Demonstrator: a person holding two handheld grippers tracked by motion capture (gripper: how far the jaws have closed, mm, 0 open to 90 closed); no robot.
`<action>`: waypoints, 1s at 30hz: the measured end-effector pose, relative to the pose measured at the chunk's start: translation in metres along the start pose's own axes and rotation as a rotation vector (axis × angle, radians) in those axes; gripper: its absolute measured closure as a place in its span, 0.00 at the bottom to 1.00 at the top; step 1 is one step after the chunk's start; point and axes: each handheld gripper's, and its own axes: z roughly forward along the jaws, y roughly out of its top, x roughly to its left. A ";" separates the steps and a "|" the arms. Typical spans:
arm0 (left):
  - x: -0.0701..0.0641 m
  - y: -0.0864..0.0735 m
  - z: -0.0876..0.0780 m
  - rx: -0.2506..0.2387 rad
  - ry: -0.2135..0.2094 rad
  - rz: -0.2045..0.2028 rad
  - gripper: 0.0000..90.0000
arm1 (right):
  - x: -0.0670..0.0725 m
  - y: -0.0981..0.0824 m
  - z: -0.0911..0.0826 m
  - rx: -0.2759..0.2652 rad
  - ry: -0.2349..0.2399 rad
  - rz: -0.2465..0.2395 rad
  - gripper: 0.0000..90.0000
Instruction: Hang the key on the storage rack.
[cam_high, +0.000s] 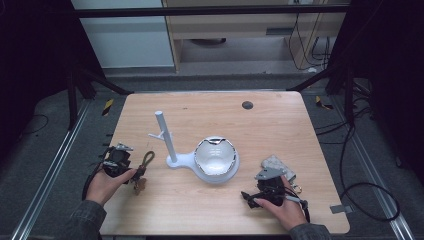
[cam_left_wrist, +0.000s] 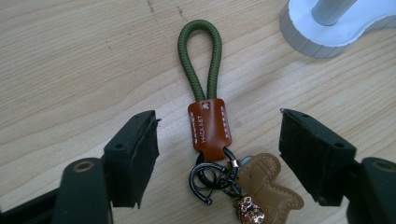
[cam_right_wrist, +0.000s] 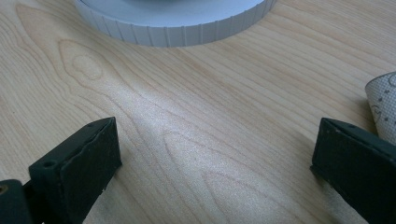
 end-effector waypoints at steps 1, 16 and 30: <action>0.000 0.000 0.000 0.000 0.000 0.000 0.34 | 0.000 0.000 0.000 0.000 0.000 0.001 0.01; 0.006 0.011 0.018 0.121 -0.014 -0.012 0.52 | 0.000 0.000 -0.001 0.001 0.003 0.004 0.01; 0.006 0.010 0.029 0.143 -0.015 -0.016 0.63 | 0.000 -0.001 -0.001 0.002 0.000 -0.003 0.01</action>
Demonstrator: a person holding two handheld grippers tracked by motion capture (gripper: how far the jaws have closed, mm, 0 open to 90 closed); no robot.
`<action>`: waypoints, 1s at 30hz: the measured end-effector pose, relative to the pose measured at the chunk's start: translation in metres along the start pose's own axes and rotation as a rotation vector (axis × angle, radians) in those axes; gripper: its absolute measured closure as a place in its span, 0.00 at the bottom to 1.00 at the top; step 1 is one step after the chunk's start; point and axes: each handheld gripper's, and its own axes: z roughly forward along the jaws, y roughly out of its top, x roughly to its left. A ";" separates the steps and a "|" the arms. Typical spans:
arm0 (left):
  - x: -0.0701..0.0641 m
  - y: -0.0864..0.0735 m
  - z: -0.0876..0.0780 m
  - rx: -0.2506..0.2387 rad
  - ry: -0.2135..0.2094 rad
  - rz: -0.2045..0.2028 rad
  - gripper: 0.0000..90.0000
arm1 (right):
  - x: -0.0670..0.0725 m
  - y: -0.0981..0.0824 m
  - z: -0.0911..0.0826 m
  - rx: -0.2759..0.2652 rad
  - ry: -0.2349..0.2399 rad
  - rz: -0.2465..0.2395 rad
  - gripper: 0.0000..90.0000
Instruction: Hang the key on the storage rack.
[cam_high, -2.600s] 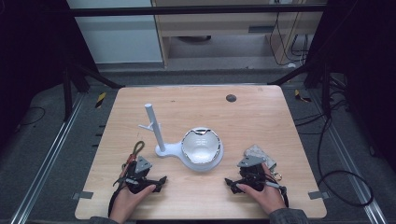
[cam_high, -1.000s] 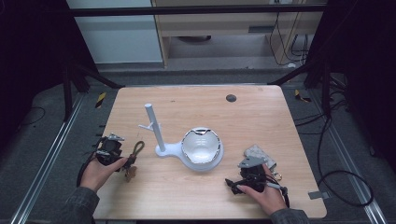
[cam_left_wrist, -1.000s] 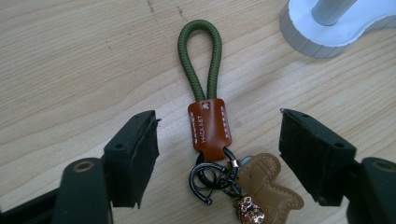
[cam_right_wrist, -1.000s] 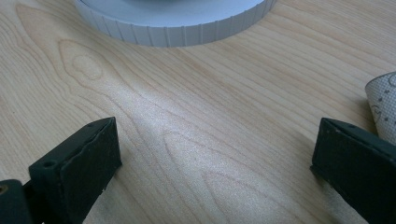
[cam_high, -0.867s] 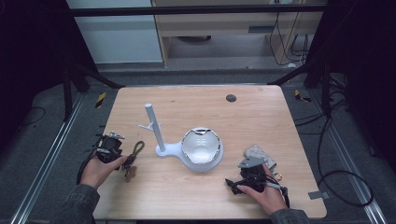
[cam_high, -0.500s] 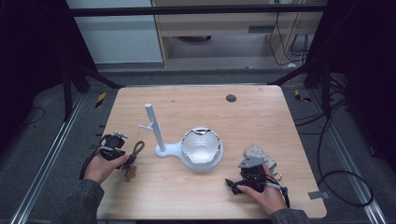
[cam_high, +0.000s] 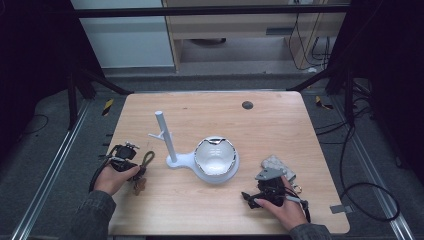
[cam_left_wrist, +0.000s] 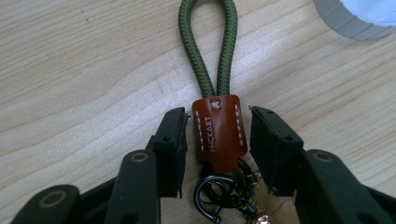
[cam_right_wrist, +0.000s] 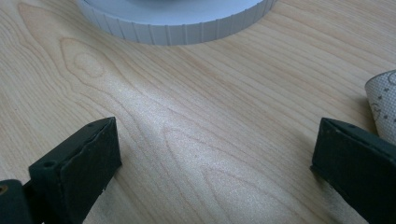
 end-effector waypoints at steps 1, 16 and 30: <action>0.000 0.000 0.001 0.002 -0.003 0.002 0.63 | 0.000 0.000 0.000 0.000 0.000 0.000 0.01; -0.001 -0.004 -0.007 -0.019 0.017 0.028 0.73 | 0.000 -0.001 -0.001 -0.002 0.002 -0.001 0.01; -0.013 -0.032 -0.049 -0.280 0.008 0.066 0.73 | 0.000 0.000 -0.001 0.001 0.003 -0.002 0.01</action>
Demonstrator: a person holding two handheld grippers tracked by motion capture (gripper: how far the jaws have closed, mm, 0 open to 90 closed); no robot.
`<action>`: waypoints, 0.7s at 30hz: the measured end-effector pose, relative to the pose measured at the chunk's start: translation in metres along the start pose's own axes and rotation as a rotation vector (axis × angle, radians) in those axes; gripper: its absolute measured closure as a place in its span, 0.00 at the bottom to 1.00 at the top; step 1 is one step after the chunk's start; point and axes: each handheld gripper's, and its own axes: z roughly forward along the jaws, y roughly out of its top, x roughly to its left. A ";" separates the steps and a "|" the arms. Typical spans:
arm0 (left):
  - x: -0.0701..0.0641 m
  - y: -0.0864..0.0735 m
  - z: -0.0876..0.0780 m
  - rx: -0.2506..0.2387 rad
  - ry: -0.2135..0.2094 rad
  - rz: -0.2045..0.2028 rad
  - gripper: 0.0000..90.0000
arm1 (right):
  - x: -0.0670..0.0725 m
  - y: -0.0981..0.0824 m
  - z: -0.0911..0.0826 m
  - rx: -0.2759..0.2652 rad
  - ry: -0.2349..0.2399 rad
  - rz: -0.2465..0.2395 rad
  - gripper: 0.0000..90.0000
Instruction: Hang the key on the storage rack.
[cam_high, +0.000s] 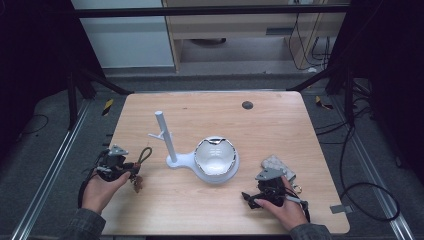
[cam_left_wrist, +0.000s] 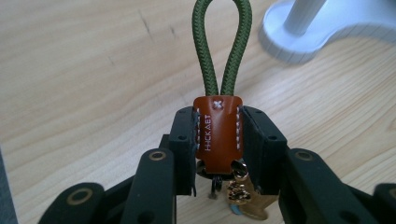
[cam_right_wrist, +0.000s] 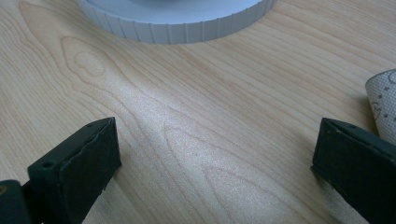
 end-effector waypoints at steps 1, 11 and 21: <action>0.000 0.000 0.000 0.000 0.000 0.000 0.73 | 0.000 0.000 0.000 -0.002 0.000 0.001 0.01; -0.013 0.001 -0.029 -0.168 0.008 0.030 0.73 | 0.000 0.000 0.000 -0.002 0.000 0.000 0.01; -0.026 -0.001 -0.046 -0.247 -0.001 0.054 0.73 | 0.000 0.000 0.000 -0.002 0.000 0.000 0.01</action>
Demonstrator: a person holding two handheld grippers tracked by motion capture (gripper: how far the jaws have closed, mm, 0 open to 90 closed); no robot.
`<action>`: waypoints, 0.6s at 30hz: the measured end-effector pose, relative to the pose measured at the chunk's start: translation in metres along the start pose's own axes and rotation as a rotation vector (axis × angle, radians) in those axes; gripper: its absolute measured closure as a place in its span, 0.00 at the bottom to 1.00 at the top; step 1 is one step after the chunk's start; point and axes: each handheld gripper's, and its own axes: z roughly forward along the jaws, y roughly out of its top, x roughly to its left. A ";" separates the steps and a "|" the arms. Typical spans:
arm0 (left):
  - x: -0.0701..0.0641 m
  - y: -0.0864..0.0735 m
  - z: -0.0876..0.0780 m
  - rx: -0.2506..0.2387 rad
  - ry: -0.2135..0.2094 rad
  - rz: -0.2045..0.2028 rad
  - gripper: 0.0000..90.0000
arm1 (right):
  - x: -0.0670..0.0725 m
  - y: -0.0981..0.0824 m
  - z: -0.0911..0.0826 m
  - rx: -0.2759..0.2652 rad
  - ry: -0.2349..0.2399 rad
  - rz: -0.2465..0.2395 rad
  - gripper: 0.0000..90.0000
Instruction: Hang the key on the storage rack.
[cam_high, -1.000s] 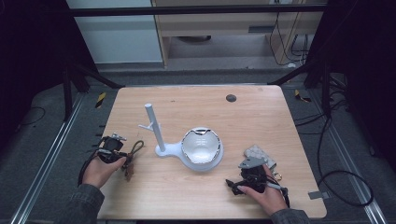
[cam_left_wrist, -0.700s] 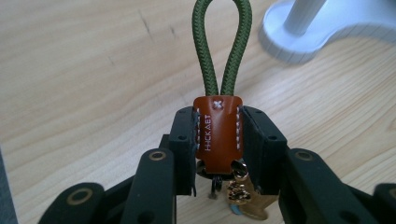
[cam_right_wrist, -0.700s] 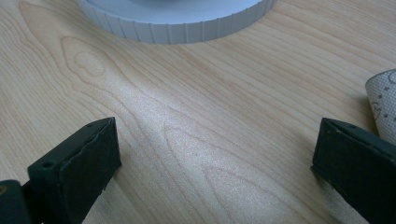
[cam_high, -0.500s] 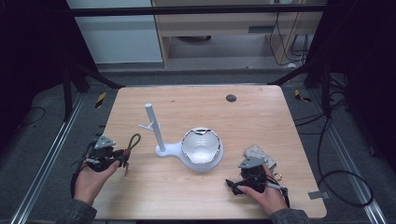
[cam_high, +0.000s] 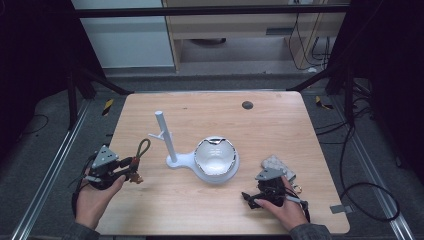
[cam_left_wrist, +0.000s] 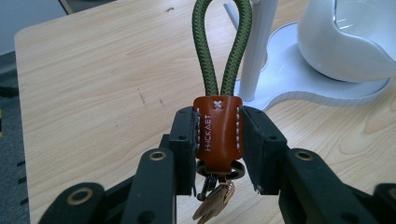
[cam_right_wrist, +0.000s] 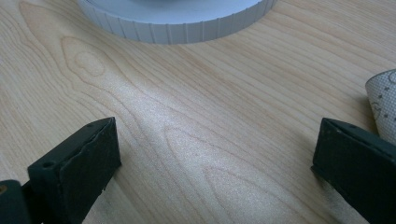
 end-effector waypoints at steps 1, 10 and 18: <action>-0.001 0.000 -0.001 0.000 -0.001 0.007 0.73 | 0.000 0.000 0.000 0.000 0.000 0.000 0.01; -0.013 0.000 -0.014 -0.049 -0.019 0.021 0.73 | 0.000 0.000 0.000 0.000 0.000 0.000 0.01; -0.022 0.000 -0.024 -0.089 -0.030 0.042 0.73 | 0.000 0.000 0.000 0.000 0.000 0.000 0.01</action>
